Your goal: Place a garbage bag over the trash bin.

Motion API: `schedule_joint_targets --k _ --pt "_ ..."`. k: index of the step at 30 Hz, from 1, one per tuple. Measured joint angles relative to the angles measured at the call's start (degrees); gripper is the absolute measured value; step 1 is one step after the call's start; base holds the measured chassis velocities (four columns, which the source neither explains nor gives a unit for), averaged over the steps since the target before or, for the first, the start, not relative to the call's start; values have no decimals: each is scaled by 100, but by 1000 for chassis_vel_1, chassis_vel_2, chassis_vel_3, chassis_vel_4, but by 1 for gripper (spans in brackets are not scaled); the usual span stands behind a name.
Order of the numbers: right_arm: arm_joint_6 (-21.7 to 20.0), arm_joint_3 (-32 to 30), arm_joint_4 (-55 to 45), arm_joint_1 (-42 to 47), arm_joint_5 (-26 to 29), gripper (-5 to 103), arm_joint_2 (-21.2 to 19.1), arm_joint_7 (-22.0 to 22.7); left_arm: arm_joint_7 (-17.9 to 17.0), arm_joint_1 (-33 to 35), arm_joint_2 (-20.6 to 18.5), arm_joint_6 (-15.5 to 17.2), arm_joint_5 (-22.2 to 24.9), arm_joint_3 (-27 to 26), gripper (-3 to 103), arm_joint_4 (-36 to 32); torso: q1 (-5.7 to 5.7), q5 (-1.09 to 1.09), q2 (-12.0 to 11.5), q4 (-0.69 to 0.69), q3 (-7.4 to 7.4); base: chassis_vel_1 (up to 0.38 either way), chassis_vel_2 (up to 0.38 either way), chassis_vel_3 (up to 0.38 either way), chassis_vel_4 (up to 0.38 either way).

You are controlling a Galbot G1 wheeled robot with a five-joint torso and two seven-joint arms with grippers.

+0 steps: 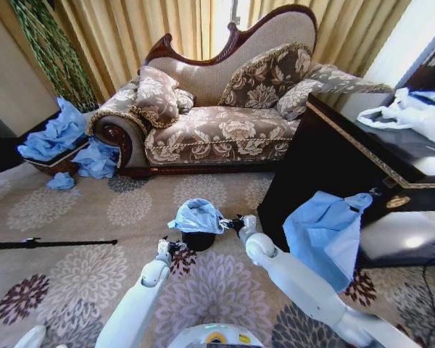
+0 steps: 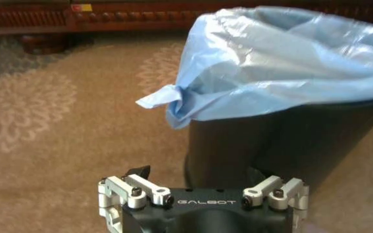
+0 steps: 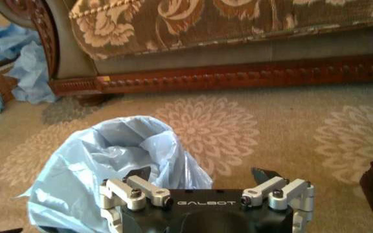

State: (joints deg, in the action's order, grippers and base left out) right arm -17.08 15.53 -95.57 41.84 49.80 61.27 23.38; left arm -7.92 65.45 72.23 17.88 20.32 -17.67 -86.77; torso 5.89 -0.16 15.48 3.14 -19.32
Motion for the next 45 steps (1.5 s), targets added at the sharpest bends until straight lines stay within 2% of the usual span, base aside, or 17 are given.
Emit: schedule_joint_targets --k 4,7,12,15,17,18,20,21,23,25,26,28,30,31,34,39,45 --pt "432 -322 -38 426 -162 100 -10 -519 83 256 -128 148 447 -27 100 -495 0 1 0 0 0 0 0 0 0" --pt "836 -732 -59 939 -286 100 26 -1071 -86 646 -256 486 642 -121 100 -1209 0 2 0 1 0 0 0 0 0" --pt "897 -976 -74 1253 -561 100 41 -1292 -364 976 -352 796 918 -202 100 -1989 -1 2 0 0 0 0 0 0 0" --pt "930 -1152 -58 1451 -756 100 95 -1398 -909 1063 -355 1159 1539 -161 100 -2606 -1 2 0 0 1 0 0 0 0" --pt "934 -1171 -56 1472 -775 100 106 -1405 -967 1048 -348 1218 1562 -135 100 -2679 -1 2 0 0 1 0 0 0 0" --pt "946 -1217 -36 1510 -820 100 143 -1414 -851 976 -362 1211 1075 -23 100 -2728 -1 1 0 1 0 0 0 0 0" --pt "949 -1236 -7 1512 -836 100 181 -1415 -72 822 -478 668 -385 99 100 -2505 -1 1 0 0 0 0 0 0 0" --pt "949 -1236 -7 1512 -836 100 181 -1415 -72 822 -478 668 -385 99 100 -2505 -1 1 0 0 0 0 0 0 0" --pt "951 -1250 32 1499 -849 100 207 -1413 727 618 -667 -24 -1591 140 100 -2234 0 -2 0 0 -1 0 0 0 0" --pt "965 -1273 73 1486 -880 100 223 -1411 1335 380 -859 -588 -2319 149 100 -1999 0 1 0 0 -1 0 0 0 0" --pt "965 -1273 73 1486 -880 100 223 -1411 1335 380 -859 -588 -2319 149 100 -1999 0 1 0 0 -1 0 0 0 0" --pt "972 -1292 105 1482 -900 100 221 -1411 1778 196 -1021 -936 -2601 153 100 -1821 0 0 0 2 -1 0 0 0 0" --pt "976 -1308 132 1473 -914 100 209 -1415 2419 47 -1175 -1238 -2774 146 102 -1656 0 0 0 1 -1 0 0 0 0" --pt "976 -1308 132 1473 -914 100 209 -1415 2419 47 -1175 -1238 -2774 146 102 -1656 0 0 0 1 -1 0 0 0 0" --pt "983 -1325 190 1441 -928 100 210 -1420 3046 42 -1284 -1368 -2922 90 100 -1614 0 0 0 1 -1 0 0 0 0" --pt "1003 -1347 271 1386 -956 100 255 -1423 3179 16 -1346 -1385 -2970 74 98 -1388 0 0 0 -1 -1 0 0 0 0" --pt "1007 -1340 338 1343 -966 100 282 -1423 2993 -301 -1151 -1397 -2855 186 91 -917 1 0 0 1 -1 0 0 0 0"
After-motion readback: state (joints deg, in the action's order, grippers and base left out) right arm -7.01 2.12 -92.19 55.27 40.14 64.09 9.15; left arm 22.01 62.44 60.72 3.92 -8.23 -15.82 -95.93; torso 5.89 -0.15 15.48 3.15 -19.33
